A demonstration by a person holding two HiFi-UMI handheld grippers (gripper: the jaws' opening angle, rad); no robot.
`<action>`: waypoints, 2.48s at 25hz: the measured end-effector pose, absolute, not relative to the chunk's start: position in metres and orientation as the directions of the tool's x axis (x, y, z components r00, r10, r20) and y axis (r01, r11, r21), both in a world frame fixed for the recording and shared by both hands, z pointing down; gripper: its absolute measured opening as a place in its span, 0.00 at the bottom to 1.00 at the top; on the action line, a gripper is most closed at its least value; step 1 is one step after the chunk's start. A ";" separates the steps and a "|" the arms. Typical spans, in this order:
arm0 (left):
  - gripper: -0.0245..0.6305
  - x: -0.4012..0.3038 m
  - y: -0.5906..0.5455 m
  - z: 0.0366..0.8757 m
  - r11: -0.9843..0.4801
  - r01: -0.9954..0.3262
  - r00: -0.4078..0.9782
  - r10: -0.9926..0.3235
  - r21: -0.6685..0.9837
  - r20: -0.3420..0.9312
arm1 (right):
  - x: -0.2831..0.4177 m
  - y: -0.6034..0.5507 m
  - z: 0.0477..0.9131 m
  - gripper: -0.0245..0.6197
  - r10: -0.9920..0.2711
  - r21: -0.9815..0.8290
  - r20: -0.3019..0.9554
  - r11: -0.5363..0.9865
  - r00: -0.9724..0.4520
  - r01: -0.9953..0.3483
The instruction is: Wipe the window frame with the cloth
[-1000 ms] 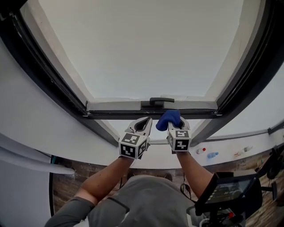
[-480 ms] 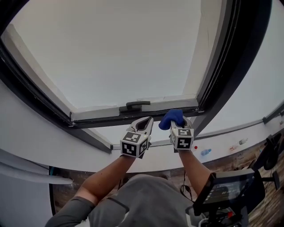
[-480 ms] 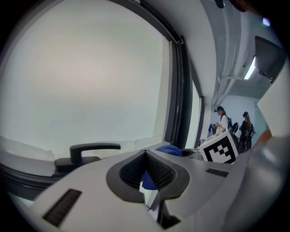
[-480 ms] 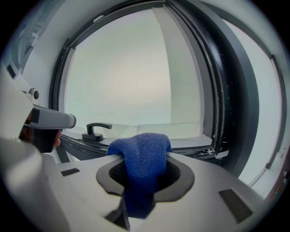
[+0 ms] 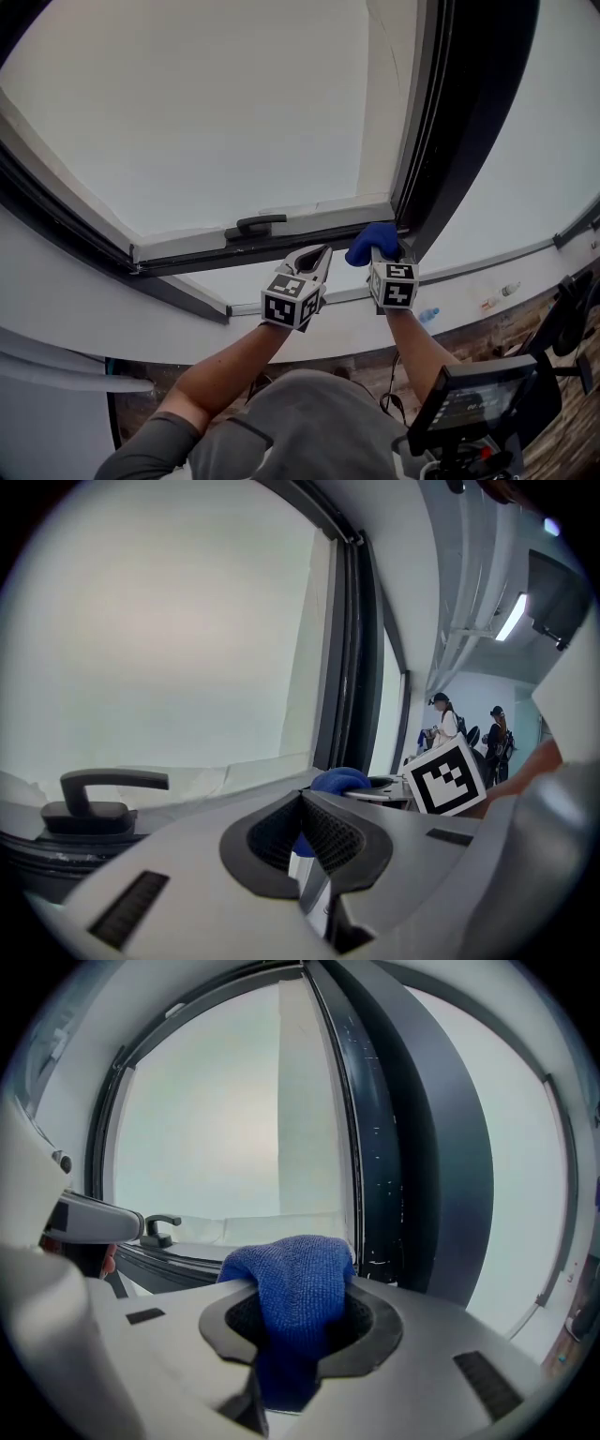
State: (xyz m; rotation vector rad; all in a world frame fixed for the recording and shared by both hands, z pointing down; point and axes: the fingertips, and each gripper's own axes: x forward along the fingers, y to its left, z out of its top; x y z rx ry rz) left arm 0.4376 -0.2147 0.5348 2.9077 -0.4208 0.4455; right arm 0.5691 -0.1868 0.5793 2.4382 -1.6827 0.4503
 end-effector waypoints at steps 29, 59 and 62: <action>0.05 0.511 -0.173 0.509 -0.986 -0.140 0.949 -0.109 0.086 0.295 | 0.621 -0.137 0.530 0.22 -0.883 -0.062 0.256 -0.422 0.394 -0.905; 0.05 0.525 -0.170 0.229 -1.000 -0.012 0.999 -0.012 0.002 0.032 | 0.612 -0.129 0.214 0.22 -0.919 0.009 -0.044 -0.392 0.391 -0.920; 0.05 0.523 -0.166 0.204 -1.000 0.010 1.000 0.010 0.015 -0.001 | 0.607 -0.126 0.181 0.22 -0.917 0.045 -0.089 -0.395 0.390 -0.918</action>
